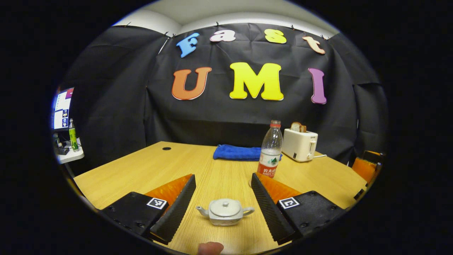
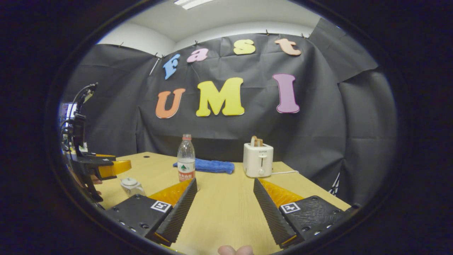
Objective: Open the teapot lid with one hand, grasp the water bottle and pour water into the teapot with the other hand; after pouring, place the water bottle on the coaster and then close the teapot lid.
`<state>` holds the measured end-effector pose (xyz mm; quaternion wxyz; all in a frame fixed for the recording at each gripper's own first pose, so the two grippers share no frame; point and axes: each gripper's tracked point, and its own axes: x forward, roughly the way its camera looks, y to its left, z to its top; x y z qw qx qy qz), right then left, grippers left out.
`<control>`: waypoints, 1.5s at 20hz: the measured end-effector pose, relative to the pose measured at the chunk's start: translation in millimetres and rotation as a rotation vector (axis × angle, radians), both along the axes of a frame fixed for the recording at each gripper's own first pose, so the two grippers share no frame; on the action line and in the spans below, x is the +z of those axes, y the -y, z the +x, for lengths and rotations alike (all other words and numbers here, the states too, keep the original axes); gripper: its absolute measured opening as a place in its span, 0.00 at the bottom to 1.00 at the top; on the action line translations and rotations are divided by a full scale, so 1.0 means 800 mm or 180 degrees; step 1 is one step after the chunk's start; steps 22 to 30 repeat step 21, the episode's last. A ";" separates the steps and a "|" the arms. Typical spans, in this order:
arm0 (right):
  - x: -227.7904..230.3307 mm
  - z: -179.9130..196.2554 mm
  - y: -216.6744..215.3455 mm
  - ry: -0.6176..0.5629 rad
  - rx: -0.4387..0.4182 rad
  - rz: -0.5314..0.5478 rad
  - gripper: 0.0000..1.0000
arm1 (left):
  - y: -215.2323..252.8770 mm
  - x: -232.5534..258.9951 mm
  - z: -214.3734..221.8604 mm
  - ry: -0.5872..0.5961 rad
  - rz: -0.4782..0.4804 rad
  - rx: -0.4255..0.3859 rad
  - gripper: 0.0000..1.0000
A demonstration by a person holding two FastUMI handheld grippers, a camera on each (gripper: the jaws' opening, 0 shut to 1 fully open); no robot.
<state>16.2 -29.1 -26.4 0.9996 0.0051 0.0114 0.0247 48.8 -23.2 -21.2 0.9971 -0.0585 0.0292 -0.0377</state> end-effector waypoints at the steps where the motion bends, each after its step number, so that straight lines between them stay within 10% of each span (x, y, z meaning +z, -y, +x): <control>1: 0.008 -0.003 0.000 0.0052 -0.0023 0.0013 0.96 | 0.004 0.016 -0.007 0.0073 0.0006 -0.0007 0.99; 30: 0.060 -0.029 -0.033 0.0153 -0.0141 0.0038 0.96 | 0.025 0.088 -0.077 0.0501 0.0238 0.0009 0.98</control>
